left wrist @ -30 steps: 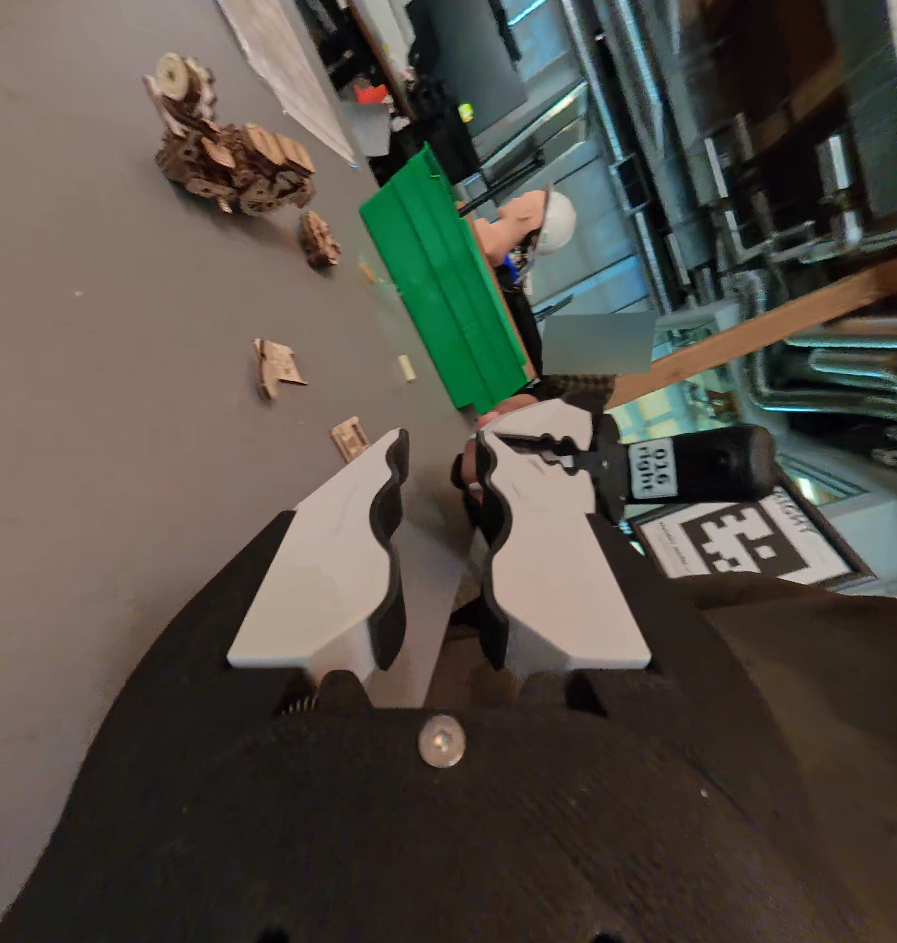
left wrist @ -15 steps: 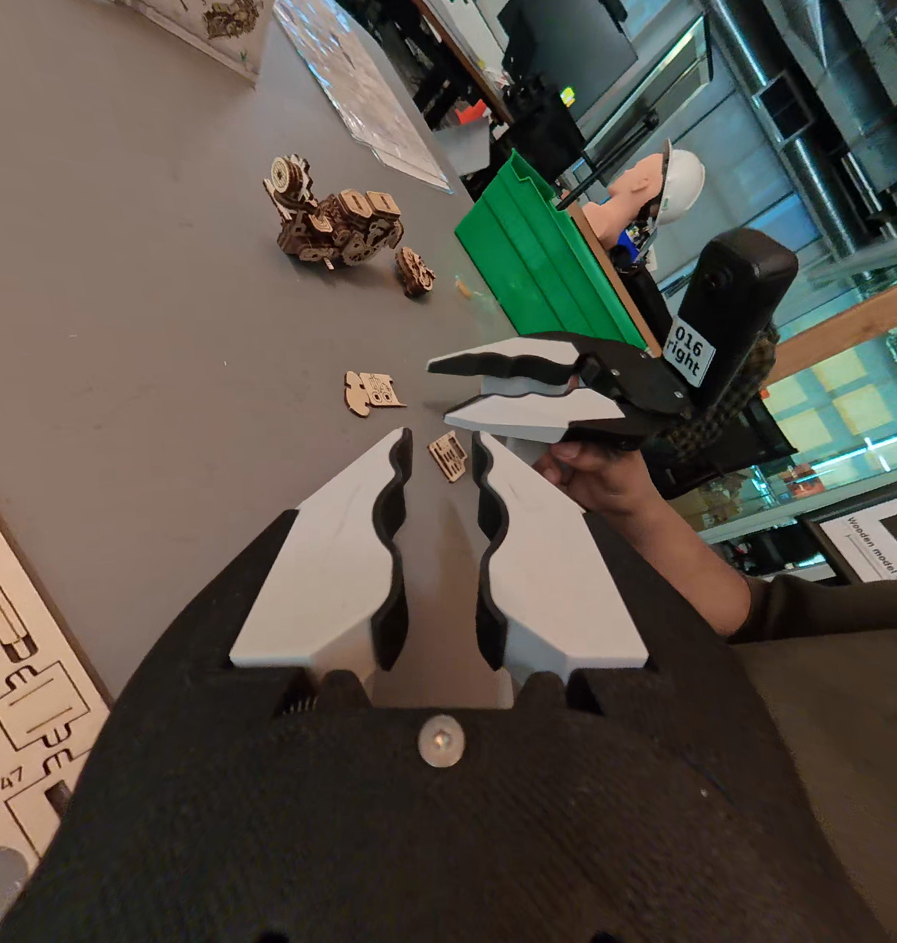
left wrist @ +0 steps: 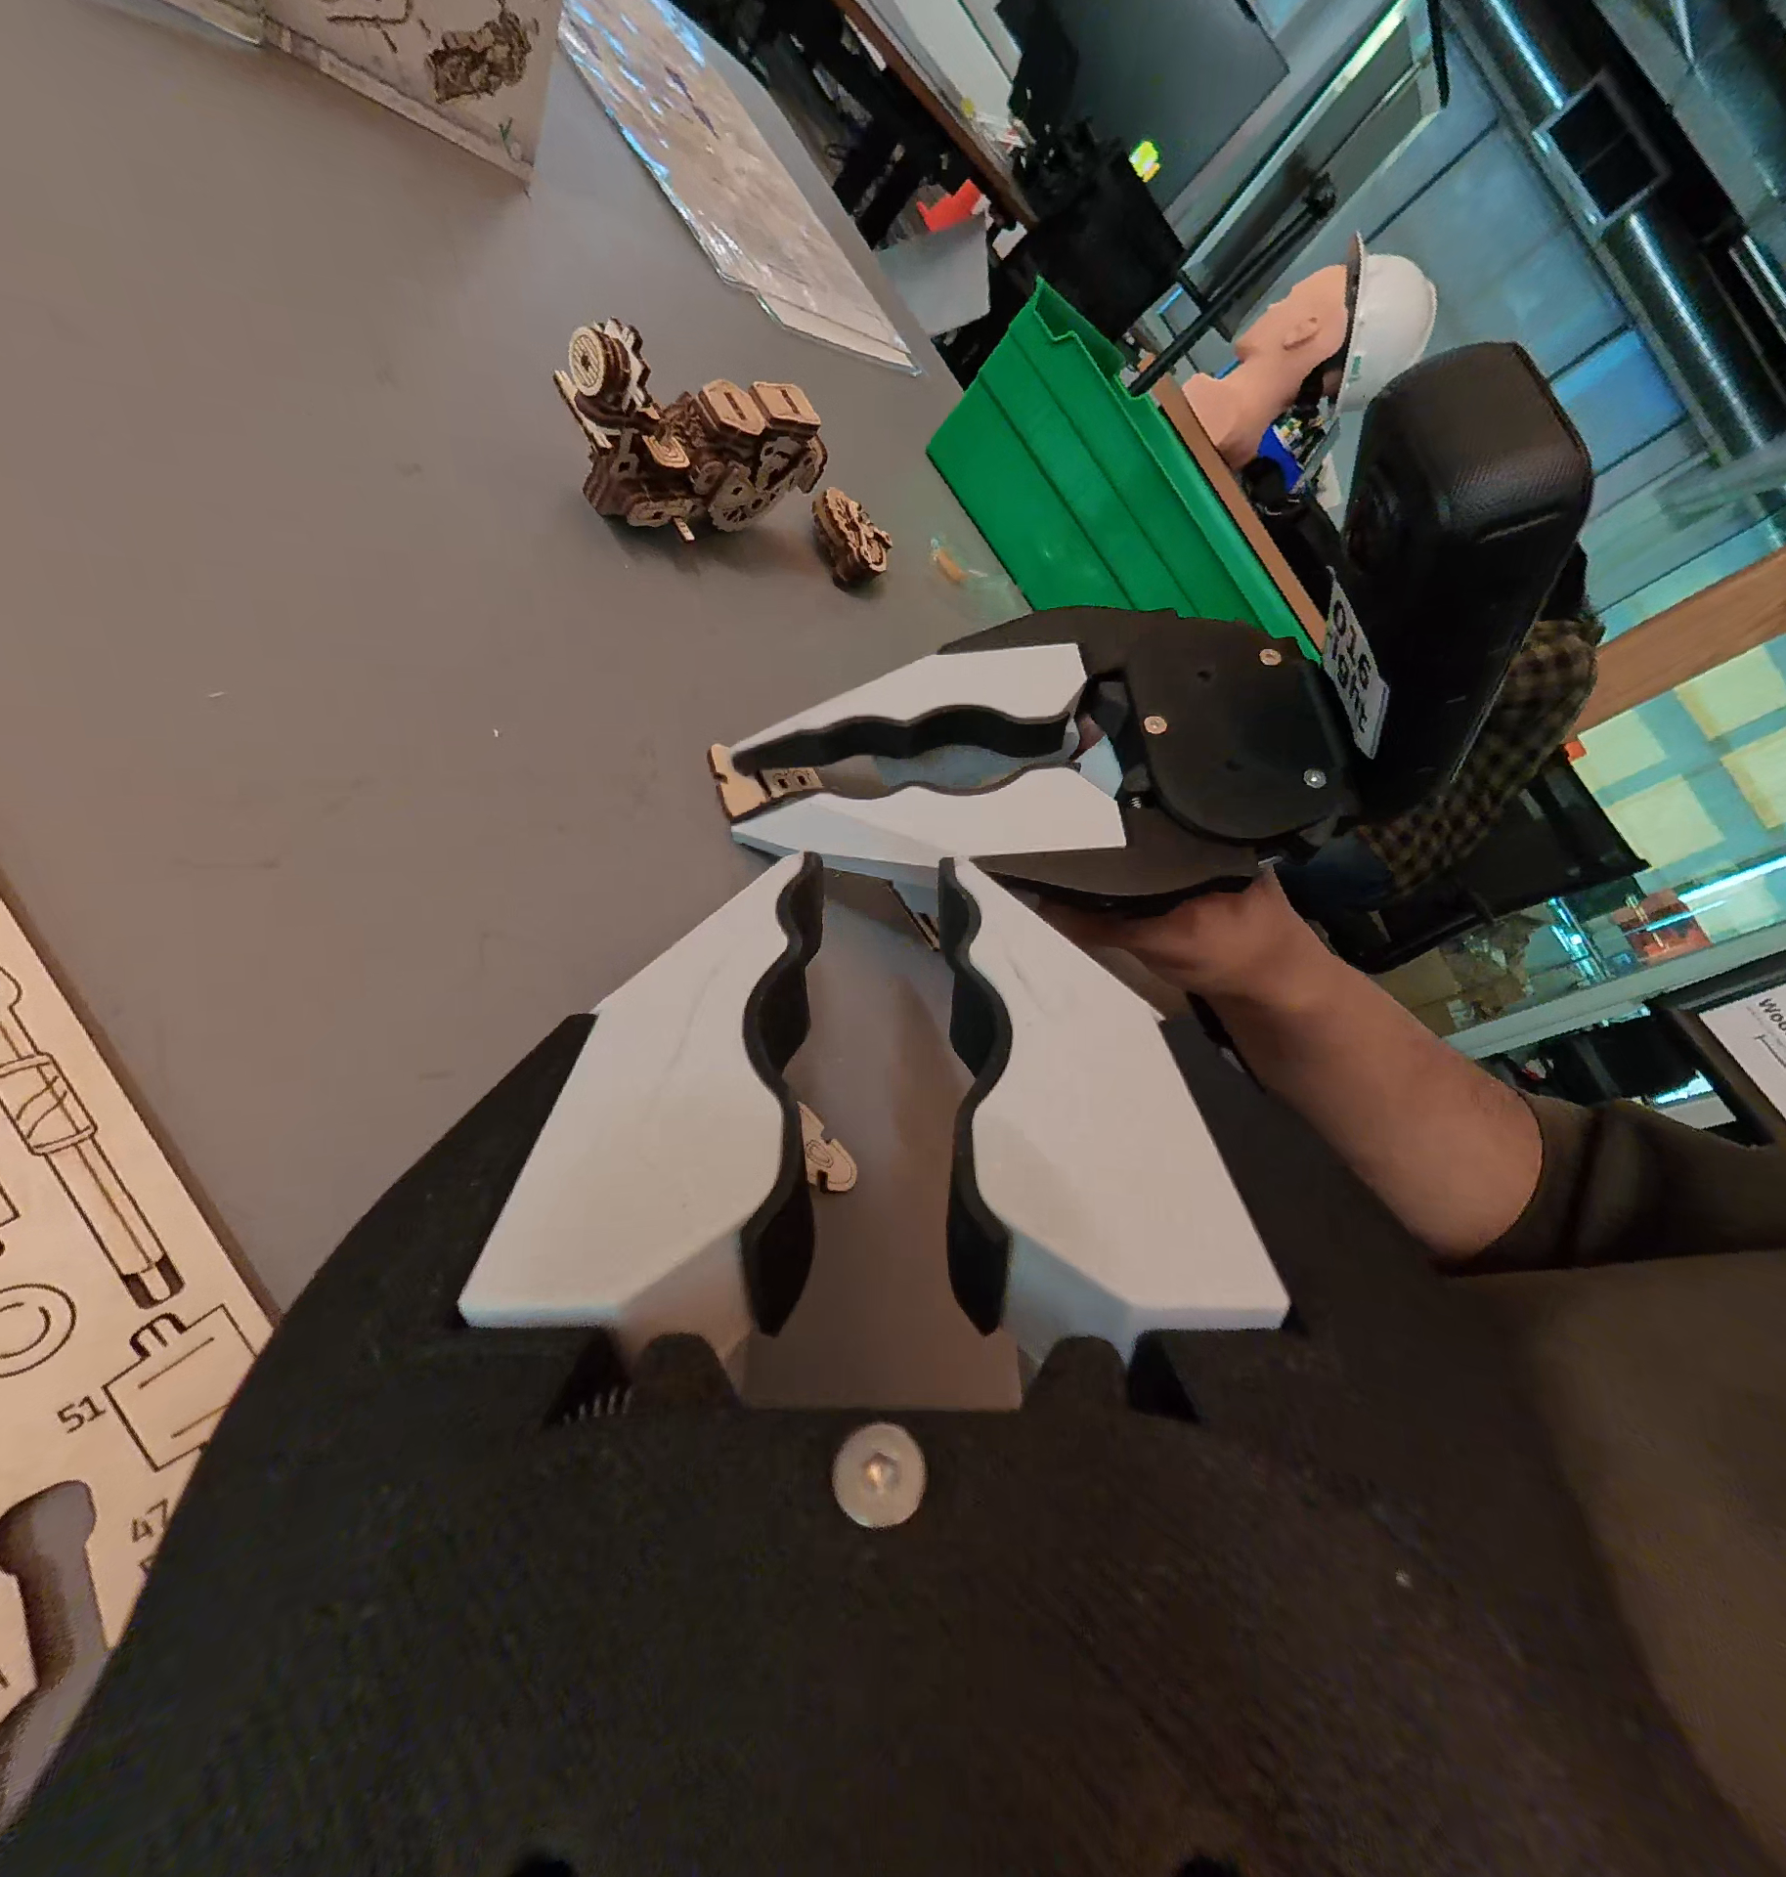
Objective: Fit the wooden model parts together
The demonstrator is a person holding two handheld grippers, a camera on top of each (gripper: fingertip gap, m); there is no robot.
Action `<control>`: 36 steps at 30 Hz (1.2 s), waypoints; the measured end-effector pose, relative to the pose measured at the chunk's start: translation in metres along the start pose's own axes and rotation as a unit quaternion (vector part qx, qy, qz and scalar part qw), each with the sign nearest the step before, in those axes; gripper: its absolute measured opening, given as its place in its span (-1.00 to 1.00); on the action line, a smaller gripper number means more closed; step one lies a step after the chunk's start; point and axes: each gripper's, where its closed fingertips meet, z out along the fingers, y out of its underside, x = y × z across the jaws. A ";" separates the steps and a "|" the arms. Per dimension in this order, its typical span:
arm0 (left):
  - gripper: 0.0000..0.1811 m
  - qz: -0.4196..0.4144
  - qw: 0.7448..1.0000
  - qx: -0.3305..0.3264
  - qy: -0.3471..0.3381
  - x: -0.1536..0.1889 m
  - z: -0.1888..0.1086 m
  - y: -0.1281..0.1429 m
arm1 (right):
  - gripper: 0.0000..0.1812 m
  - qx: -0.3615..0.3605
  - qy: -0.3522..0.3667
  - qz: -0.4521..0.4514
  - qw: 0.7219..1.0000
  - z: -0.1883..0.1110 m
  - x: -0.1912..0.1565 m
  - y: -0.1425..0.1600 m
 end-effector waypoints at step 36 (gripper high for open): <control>-0.76 -0.020 0.994 -0.015 0.109 0.029 0.001 0.004 | -0.89 0.244 -0.135 0.086 0.957 -0.072 -0.031 -0.061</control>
